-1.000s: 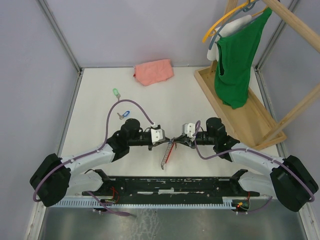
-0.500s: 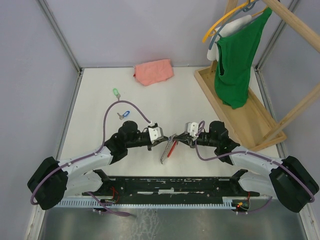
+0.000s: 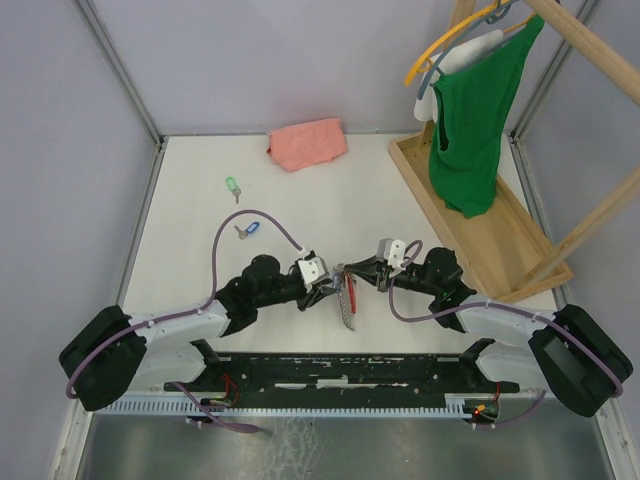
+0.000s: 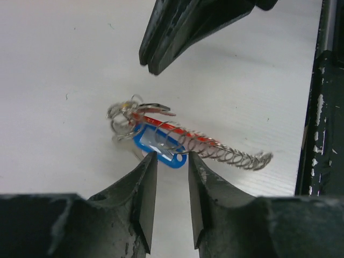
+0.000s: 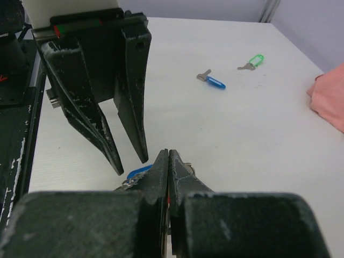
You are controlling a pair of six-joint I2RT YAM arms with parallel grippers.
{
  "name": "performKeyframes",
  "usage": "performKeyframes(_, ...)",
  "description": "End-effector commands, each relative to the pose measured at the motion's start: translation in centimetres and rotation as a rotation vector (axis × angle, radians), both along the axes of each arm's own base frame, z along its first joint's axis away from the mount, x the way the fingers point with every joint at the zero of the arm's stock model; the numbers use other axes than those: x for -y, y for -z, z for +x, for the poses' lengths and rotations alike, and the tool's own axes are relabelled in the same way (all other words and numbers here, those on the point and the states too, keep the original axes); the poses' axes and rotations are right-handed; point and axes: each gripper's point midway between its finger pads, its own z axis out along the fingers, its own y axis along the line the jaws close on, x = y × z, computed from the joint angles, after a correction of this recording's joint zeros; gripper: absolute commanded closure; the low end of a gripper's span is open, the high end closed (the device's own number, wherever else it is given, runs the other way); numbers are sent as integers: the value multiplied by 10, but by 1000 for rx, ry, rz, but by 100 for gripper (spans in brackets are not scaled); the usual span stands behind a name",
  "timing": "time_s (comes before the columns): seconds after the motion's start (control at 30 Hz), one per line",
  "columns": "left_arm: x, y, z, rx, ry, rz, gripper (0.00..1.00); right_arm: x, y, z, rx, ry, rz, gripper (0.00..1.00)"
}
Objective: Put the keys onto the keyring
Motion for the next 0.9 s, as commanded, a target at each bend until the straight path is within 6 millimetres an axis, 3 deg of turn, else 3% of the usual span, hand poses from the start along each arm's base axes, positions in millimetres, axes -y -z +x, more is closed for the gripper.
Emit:
performKeyframes(0.0,-8,-17,12,91,-82,-32,59,-1,-36,7,113,16,75,99)
performKeyframes(0.23,-19,-41,19,240,-117,-70,50,1,-31,6,126,4,9,99)
performKeyframes(0.37,-31,-39,34,129,-286,-110,50,0,-13,6,42,-16,-100,99)
performKeyframes(0.57,-62,-8,49,-225,-659,-194,42,3,8,9,-110,13,-253,86)
performKeyframes(0.87,-72,36,42,-559,-741,-242,42,-11,44,11,-313,45,-503,68)
